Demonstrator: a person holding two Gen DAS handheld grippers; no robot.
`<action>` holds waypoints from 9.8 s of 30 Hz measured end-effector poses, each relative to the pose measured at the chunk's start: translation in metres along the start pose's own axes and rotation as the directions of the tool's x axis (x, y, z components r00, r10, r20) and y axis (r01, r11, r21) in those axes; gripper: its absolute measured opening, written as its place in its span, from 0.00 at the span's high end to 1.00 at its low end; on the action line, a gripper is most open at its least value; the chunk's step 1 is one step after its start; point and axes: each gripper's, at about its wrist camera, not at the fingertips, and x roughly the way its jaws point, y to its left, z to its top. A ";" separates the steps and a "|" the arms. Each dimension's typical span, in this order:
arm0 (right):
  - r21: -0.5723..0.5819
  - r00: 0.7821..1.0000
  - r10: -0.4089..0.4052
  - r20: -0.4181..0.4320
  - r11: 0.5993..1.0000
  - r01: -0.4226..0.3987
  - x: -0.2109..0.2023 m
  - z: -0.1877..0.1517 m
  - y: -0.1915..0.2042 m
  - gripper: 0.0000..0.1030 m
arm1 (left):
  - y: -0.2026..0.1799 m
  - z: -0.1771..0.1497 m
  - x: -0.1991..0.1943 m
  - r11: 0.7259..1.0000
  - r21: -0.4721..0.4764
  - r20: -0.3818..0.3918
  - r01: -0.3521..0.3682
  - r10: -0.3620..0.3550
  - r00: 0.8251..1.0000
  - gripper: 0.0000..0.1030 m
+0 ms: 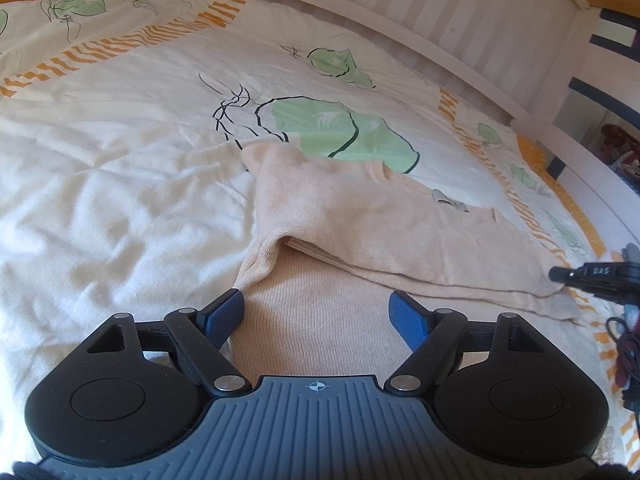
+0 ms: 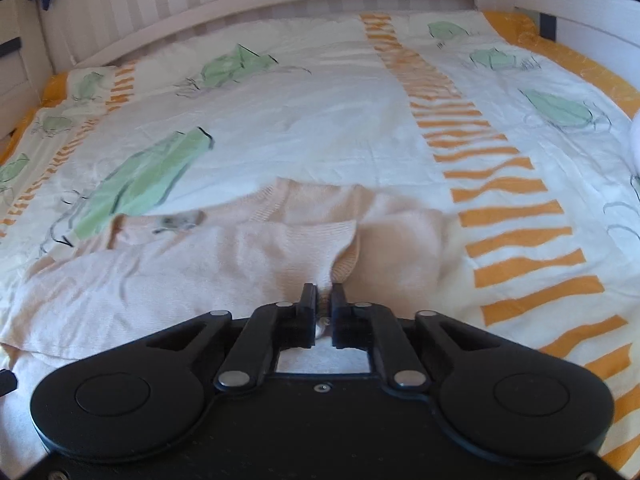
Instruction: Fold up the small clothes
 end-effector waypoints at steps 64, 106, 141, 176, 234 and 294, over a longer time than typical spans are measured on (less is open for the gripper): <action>-0.065 0.990 0.052 0.131 0.997 -0.044 0.007 -0.066 0.019 0.55 | -0.004 0.093 0.030 0.949 0.135 0.043 -0.285 0.282 0.958 0.11; -0.009 0.986 0.116 0.123 0.993 -0.116 -0.009 -0.058 0.011 0.05 | -0.008 -0.007 -0.082 0.992 0.066 -0.152 -0.108 0.117 0.981 0.00; 0.349 0.894 0.318 -0.316 0.915 -0.202 -0.155 -0.151 -0.048 0.00 | 0.000 -0.083 -0.119 0.999 0.046 -0.284 -0.004 0.017 0.959 0.01; 0.378 0.906 0.315 -0.282 0.905 -0.197 -0.190 -0.155 -0.066 0.89 | 0.002 -0.079 -0.127 1.000 0.013 -0.302 0.012 -0.008 0.953 0.61; 0.490 0.912 0.391 0.123 0.775 -0.399 0.016 0.024 -0.113 0.89 | 0.022 0.116 0.029 0.944 -0.279 0.044 0.178 -0.173 0.984 0.94; -0.064 0.995 0.095 0.006 0.993 -0.094 0.010 0.014 -0.037 0.29 | -0.069 0.076 0.040 0.933 0.354 -0.097 0.065 -0.032 0.995 0.43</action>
